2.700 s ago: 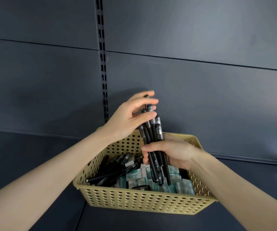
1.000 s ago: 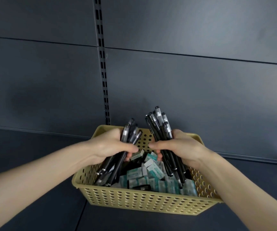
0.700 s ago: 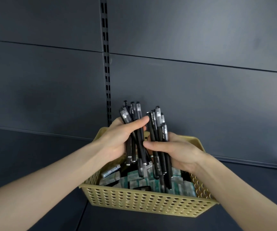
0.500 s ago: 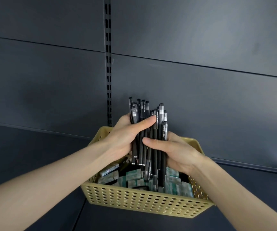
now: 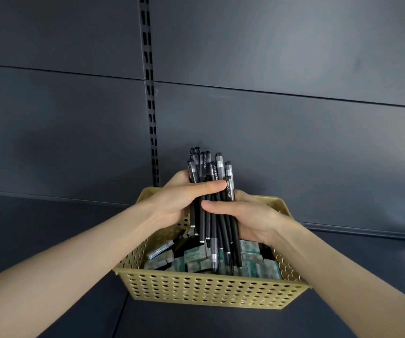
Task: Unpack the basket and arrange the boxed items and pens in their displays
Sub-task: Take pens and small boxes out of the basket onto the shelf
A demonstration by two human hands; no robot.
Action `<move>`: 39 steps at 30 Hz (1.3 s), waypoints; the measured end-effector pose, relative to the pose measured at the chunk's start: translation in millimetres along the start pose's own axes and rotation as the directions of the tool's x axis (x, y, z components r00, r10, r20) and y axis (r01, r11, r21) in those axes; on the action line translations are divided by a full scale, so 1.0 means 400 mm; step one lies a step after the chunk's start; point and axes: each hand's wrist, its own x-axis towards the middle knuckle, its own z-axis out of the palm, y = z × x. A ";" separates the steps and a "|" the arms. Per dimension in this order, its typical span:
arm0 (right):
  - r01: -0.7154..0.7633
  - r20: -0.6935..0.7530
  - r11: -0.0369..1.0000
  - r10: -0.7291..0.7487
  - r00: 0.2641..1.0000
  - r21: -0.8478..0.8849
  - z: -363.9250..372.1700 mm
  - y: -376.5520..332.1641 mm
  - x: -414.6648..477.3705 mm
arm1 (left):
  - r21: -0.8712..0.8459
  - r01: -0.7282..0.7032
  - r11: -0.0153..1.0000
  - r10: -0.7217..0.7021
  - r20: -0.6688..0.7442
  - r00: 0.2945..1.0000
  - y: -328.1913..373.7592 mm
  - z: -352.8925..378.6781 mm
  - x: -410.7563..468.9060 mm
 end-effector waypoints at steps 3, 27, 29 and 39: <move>0.039 -0.040 0.999 -0.039 0.998 -0.008 -0.002 -0.014 -0.004 | -0.017 -0.041 0.999 0.040 -0.048 0.998 0.016 0.012 0.006; 0.217 -0.308 0.974 -0.229 0.924 -0.073 -0.345 0.100 -0.819 | -0.066 -0.134 0.989 0.146 0.251 0.957 -0.087 0.871 -0.099; 0.195 -0.311 0.979 -0.202 0.929 -0.055 -0.398 0.121 -0.860 | -0.068 -0.126 0.990 0.139 0.249 0.959 -0.117 0.929 -0.085; 0.078 -0.364 0.997 -0.080 0.928 -0.022 -0.664 0.203 -0.842 | 0.067 -0.093 0.993 0.086 0.103 0.991 -0.294 1.042 0.114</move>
